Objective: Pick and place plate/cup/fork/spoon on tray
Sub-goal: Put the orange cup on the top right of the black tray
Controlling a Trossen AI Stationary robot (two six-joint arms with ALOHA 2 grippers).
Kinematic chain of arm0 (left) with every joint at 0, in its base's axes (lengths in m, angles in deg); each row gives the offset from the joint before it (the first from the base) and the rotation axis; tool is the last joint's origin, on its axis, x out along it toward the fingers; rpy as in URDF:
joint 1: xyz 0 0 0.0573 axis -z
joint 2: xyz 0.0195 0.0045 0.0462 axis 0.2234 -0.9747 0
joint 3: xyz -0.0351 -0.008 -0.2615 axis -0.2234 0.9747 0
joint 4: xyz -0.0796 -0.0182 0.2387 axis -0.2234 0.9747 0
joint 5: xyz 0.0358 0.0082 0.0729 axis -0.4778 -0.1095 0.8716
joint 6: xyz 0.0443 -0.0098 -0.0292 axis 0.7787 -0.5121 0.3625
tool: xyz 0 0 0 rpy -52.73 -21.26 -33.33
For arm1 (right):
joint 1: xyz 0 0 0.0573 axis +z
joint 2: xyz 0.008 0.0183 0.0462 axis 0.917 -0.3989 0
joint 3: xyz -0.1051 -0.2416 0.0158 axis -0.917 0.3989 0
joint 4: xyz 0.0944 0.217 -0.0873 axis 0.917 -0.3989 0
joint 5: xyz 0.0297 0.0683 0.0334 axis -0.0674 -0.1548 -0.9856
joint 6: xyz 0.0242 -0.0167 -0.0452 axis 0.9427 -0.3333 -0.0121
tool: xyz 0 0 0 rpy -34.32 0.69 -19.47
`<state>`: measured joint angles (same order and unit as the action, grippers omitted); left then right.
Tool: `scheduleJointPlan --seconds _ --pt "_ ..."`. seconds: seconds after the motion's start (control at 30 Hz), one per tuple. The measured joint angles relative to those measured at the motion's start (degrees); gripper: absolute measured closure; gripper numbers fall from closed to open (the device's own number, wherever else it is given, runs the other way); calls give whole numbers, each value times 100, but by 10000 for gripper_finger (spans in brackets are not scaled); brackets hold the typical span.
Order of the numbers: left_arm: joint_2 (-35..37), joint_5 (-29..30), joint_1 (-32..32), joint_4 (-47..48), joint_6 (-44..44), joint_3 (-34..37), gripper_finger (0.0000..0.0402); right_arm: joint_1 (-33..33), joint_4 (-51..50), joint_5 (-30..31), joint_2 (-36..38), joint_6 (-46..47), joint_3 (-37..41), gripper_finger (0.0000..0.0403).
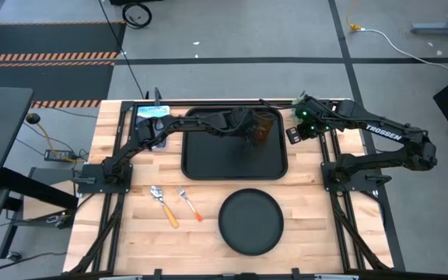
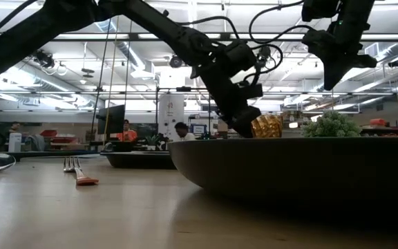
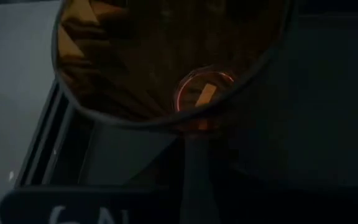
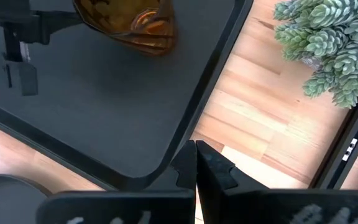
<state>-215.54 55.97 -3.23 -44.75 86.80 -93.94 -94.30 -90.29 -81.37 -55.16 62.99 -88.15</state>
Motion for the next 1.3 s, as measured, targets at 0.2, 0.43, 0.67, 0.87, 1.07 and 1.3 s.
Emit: scheduleJointPlan --seconds 0.2,0.43,0.67,0.87,1.07,1.3 --pt "-24 -91 -12 -445 -318 13 326 0 3 -9 0 0 0 398" --pt "-11 -153 -13 -129 -486 9 326 20 22 -145 0 0 0 398" --pt "-40 -1596 98 271 -136 9 326 33 192 -155 0 0 0 398" --pt "-163 -1664 388 -270 447 11 318 33 194 -173 0 1 0 398" --pt "-251 -1621 473 -882 453 4 271 104 213 -170 -2 42 0 398" --pt "-251 -1518 322 -1035 355 4 186 257 306 -169 -2 64 0 398"
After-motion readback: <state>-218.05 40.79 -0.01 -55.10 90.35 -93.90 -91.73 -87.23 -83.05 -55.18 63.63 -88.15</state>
